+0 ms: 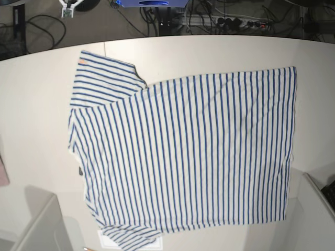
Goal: Fold the T-shirt properly
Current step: 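Move both grippers from rest toward the shirt's collar-side corners, then grasp the shirt's shoulder corners with the right and left grippers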
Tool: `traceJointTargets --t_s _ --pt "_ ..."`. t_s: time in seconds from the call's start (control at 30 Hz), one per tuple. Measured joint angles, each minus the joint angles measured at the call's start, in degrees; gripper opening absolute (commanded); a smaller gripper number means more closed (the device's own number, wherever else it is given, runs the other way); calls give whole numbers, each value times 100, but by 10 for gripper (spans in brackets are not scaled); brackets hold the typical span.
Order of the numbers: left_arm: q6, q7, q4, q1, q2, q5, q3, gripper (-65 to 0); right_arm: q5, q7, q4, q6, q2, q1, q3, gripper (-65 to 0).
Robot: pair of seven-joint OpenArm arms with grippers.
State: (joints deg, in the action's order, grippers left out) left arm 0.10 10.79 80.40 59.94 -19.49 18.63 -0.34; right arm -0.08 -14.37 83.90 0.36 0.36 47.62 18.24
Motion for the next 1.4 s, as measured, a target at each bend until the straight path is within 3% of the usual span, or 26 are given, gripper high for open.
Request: traceJointTargets --t_s 0.2,0.33,0.47,0.6,0.73,0.83,0.9,0.93,1.07,1.1,1.17,1.27,1.37,1.4 --pt "-4 -57 1759 938 -7 201 -1209 -650 11 -643 1803 -7 -546 199 367 -650" --pt "26 -125 2562 1021 289 136 -1912 -650 9 -994 2684 -11 -710 81 328 -650" --pt "-26 -734 2747 885 186 136 -1996 -650 37 -1451 2914 7 -741 -564 85 -650" --pt "28 -715 2774 614 122 140 -2063 -650 57 -1969 2957 -15 -776 -1123 -240 -650" --pt "-4 -741 2774 566 452 188 -2070 -650 791 -2072 2959 -20 -734 -1561 -271 -650" --pt "-39 -817 2769 431 859 227 -2249 -650 1650 -2105 3001 9 -527 -1740 -103 -455" --pt "-2 -793 2780 275 1064 227 -2472 -650 2341 -2203 2999 -72 -273 -1856 131 -413" --pt "0 -776 2822 243 1165 227 -2570 -635 2780 -2236 2999 -74 -138 -1891 267 -413" --pt "-59 -756 3027 125 1517 212 -2796 -318 4846 -2719 2677 -48 361 -2122 780 -407" --pt "-203 -769 3025 68 1530 249 -2802 -252 5427 -2865 2463 -28 514 -2223 925 -407" --pt "-533 -809 3010 -39 1519 240 -2813 -166 5991 -3032 1982 -76 741 -2476 1178 -407" --pt "-1226 -804 3012 -72 1523 656 -2986 -146 6218 -3386 1373 -90 909 -2771 1384 -407" --pt "-1672 -787 2787 -76 1510 1714 -3394 -179 6240 -3541 968 -79 911 -2938 1419 -407" --pt "-1659 -925 2688 -79 1458 2059 -3565 -183 6253 -3523 885 -81 929 -2938 1423 -407"
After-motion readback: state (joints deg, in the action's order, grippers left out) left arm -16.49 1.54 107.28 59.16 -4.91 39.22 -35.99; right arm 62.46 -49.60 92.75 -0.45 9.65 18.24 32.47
